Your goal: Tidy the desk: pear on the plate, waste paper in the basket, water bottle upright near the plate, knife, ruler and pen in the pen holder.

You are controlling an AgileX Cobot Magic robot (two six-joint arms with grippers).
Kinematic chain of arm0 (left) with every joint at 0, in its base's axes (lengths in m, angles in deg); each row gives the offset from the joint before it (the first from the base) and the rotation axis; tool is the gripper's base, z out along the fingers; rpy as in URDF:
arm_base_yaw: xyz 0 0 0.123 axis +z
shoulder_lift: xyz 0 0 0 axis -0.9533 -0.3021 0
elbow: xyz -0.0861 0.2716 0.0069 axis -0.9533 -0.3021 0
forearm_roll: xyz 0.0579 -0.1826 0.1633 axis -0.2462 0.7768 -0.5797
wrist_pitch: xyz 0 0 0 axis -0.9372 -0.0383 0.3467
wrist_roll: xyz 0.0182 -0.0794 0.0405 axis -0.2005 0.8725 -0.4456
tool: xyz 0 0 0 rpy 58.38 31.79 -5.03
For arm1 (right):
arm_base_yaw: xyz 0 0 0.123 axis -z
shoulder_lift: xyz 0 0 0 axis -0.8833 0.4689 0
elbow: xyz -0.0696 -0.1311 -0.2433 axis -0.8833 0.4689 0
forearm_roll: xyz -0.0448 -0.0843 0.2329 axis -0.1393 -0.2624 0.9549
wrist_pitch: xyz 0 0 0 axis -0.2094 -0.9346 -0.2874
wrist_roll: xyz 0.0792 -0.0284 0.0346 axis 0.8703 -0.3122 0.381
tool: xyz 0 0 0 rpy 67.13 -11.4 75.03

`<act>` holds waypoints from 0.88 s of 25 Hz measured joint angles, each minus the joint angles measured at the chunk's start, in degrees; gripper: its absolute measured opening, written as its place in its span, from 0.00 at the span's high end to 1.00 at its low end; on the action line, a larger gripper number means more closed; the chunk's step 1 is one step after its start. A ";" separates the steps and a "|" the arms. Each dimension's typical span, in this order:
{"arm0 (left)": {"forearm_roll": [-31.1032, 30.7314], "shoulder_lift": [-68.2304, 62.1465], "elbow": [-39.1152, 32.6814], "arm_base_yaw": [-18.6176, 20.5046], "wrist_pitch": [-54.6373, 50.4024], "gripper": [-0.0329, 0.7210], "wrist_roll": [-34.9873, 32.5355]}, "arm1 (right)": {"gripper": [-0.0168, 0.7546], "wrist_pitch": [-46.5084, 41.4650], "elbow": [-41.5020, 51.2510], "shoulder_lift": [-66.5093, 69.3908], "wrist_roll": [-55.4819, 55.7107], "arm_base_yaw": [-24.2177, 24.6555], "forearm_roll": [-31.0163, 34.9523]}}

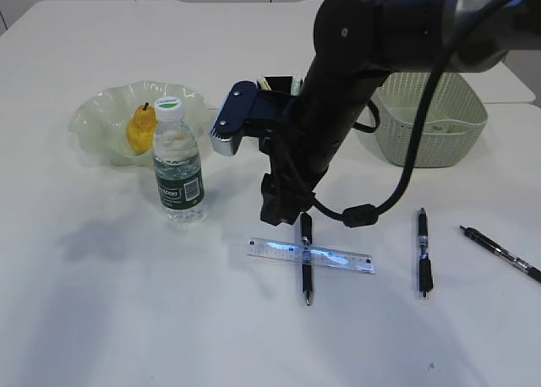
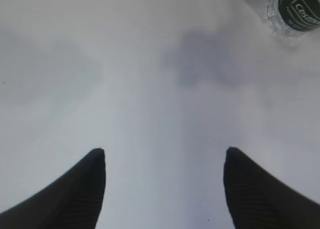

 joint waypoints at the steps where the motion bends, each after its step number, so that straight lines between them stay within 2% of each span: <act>1: 0.00 0.00 0.00 0.00 0.10 0.27 0.00 | 0.51 0.26 -0.71 0.95 0.00 -0.36 0.00; 22: 0.00 -0.58 0.00 0.00 1.24 0.27 0.00 | 0.38 1.46 -2.11 7.86 -0.37 -0.82 2.91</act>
